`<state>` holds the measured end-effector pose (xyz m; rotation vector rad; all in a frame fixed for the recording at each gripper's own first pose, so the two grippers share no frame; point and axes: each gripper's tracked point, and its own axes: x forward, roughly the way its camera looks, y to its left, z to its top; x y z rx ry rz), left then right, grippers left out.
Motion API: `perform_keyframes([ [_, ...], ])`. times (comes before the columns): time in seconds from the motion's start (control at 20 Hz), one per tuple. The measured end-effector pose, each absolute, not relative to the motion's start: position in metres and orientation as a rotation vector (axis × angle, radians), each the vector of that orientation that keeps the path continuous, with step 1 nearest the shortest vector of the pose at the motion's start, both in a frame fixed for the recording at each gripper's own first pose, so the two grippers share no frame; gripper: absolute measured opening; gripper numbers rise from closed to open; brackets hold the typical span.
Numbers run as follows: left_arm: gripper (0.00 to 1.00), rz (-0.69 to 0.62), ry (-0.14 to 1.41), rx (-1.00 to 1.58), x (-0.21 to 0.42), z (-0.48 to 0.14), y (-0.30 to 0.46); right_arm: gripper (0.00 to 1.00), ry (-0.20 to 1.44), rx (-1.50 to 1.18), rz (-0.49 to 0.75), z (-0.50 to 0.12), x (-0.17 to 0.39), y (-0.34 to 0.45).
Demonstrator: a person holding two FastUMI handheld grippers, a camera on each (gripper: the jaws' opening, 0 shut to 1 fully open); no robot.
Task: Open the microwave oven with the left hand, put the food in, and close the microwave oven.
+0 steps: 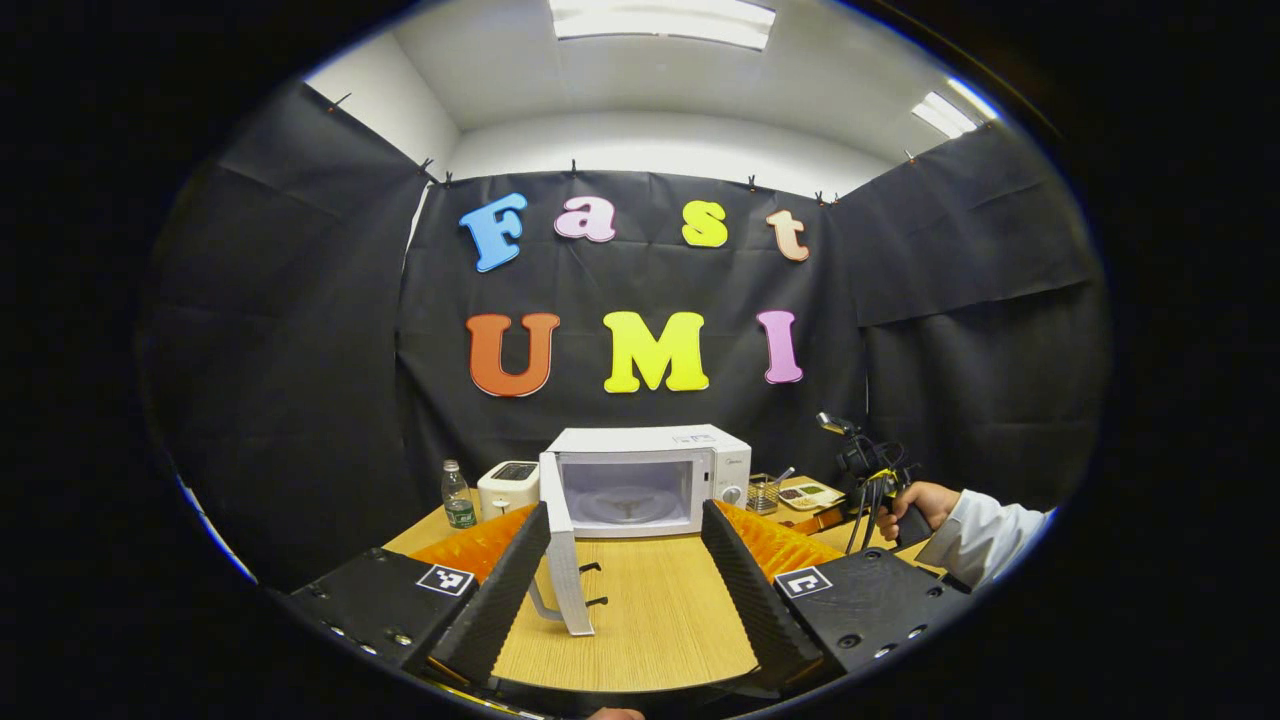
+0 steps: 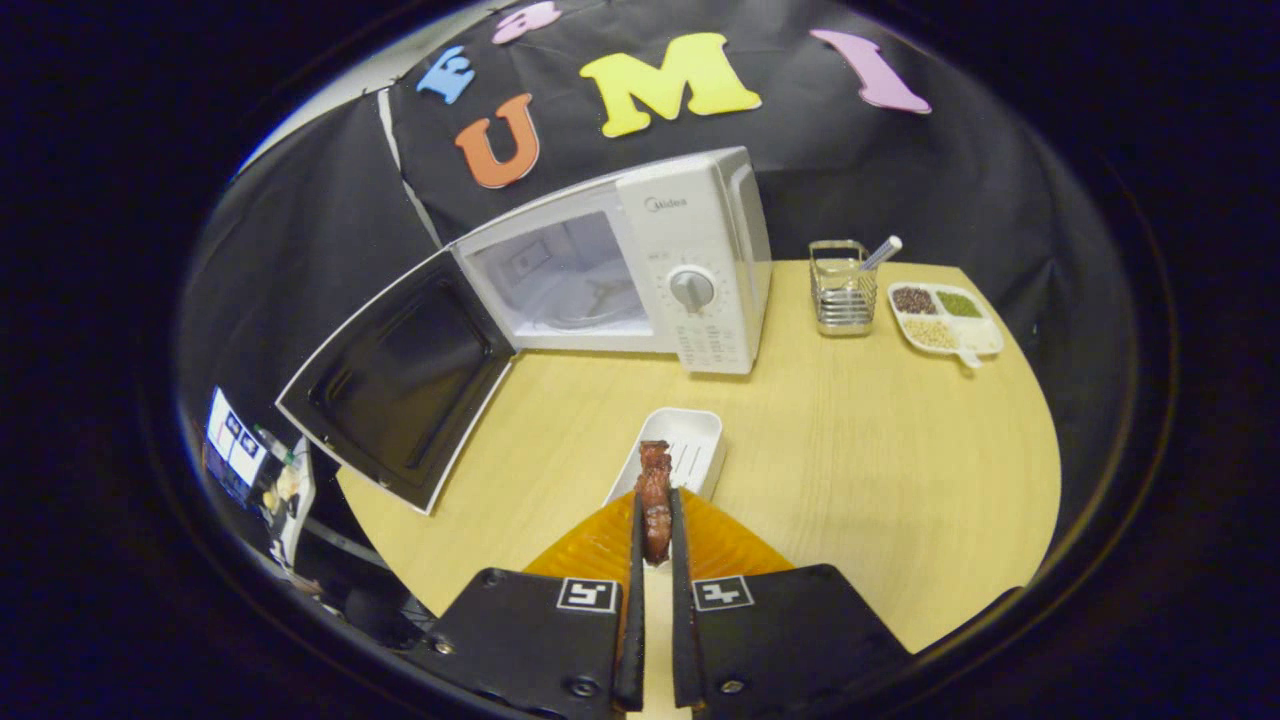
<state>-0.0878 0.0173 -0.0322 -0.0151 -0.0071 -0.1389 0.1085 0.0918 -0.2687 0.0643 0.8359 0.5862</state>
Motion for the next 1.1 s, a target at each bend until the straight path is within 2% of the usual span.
perform_keyframes([
  [0.2,0.93,-0.152,-0.024,-0.009,-0.098,-0.029,0.015,0.14,0.741,-0.072,0.575,-0.237,0.087,0.103],
  [0.65,0.93,-0.169,-0.058,-0.040,-0.107,-0.019,0.020,0.14,0.373,-0.250,0.482,-0.186,0.081,0.169],
  [0.85,0.93,-0.154,-0.048,-0.032,-0.105,-0.026,0.031,0.14,0.331,-0.189,0.469,-0.187,0.094,0.208],
  [1.1,0.93,-0.128,-0.032,-0.034,-0.099,-0.038,0.051,0.14,0.306,-0.090,0.390,-0.197,0.149,0.235],
])
